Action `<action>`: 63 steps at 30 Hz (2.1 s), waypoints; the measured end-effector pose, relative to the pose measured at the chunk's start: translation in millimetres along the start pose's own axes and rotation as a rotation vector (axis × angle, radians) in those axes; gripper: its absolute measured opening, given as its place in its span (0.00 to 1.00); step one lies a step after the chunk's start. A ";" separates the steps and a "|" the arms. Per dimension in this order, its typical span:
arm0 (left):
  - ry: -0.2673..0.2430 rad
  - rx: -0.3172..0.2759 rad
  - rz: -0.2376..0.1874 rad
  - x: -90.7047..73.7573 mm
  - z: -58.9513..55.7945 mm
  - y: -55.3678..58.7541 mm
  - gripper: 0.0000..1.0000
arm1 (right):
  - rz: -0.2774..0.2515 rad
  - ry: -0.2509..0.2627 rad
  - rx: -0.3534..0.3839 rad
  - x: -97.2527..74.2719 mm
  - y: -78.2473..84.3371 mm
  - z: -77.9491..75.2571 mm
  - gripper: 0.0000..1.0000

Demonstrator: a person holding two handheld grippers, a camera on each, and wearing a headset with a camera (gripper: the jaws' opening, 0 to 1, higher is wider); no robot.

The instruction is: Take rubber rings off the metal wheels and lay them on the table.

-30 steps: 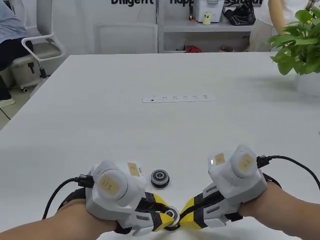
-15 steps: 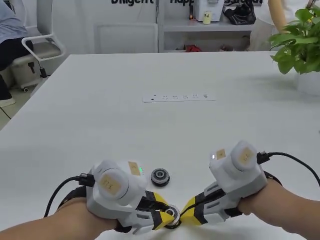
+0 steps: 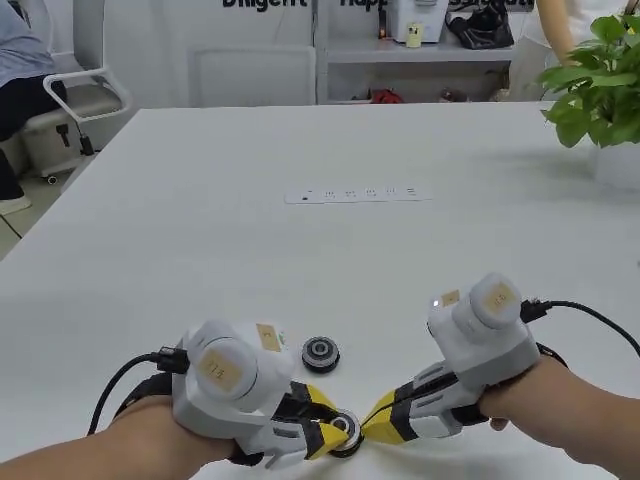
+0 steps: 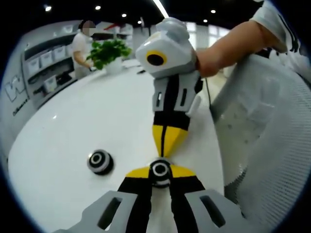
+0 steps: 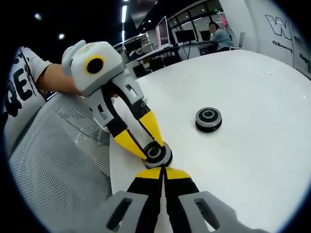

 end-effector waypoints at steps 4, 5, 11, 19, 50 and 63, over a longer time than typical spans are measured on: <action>-0.002 0.001 0.003 0.1 -0.1 -0.3 0.13 | -0.014 0.002 0.027 -1.5 -0.4 -2.1 0.00; -0.004 0.002 0.004 0.1 -0.2 -0.3 0.13 | -0.017 0.002 0.032 -1.8 -0.5 -2.2 0.00; -0.009 0.000 0.009 0.3 -0.4 -0.6 0.13 | -0.030 -0.003 0.059 -2.6 -1.0 -2.2 0.00; -0.016 -0.003 0.014 0.6 -0.3 -1.0 0.13 | -0.073 -0.017 0.108 -4.9 -4.8 -2.2 0.00; -0.031 -0.004 0.033 0.2 -1.3 -1.9 0.13 | -0.092 -0.030 0.147 -2.3 -8.3 3.9 0.00; -0.032 -0.006 0.034 0.2 -1.8 -2.0 0.13 | -0.083 -0.036 0.120 1.0 -9.8 7.7 0.00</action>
Point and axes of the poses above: the centre of the closed fingertips' face, and the gripper's own axes: x roughly forward along the fingers, z roughly to its left, y roughly out of its underside, the point moved 7 cm from there along -x, roughly backward along the fingers, and after that the axes turned 2 degrees about x, right-handed, at the moved point
